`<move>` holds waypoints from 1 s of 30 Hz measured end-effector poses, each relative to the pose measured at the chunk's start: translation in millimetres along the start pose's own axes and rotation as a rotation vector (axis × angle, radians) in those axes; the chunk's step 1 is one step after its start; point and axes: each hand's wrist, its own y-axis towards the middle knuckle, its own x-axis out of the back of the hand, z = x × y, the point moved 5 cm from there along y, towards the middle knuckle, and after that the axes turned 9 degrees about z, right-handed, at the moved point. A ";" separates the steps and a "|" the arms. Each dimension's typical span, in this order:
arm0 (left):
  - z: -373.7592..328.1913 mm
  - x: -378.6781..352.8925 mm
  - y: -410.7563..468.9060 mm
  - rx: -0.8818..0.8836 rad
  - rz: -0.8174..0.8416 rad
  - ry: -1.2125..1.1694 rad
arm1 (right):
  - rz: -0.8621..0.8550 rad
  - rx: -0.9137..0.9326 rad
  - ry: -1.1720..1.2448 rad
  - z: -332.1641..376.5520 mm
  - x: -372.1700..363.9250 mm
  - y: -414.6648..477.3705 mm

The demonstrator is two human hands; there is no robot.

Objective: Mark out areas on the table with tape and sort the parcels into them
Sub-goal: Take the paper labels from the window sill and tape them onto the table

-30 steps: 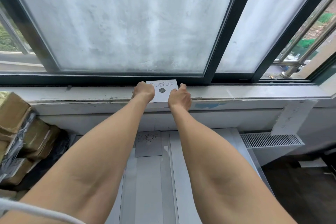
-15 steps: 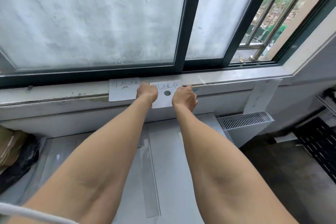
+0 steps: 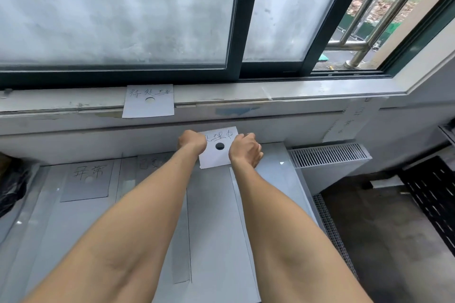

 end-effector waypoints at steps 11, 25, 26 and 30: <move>56.0 -29.4 34.1 0.103 0.013 0.027 | 0.244 -0.064 0.045 -36.2 -63.1 20.4; 73.5 -50.1 88.2 0.115 0.041 -0.035 | 0.296 -0.096 0.071 -57.9 -108.0 53.2; 74.4 -51.4 90.5 0.120 0.048 -0.047 | 0.297 -0.099 0.074 -58.4 -109.7 55.4; 75.5 -57.2 97.0 0.150 0.057 -0.048 | 0.310 -0.109 0.067 -57.0 -115.3 63.3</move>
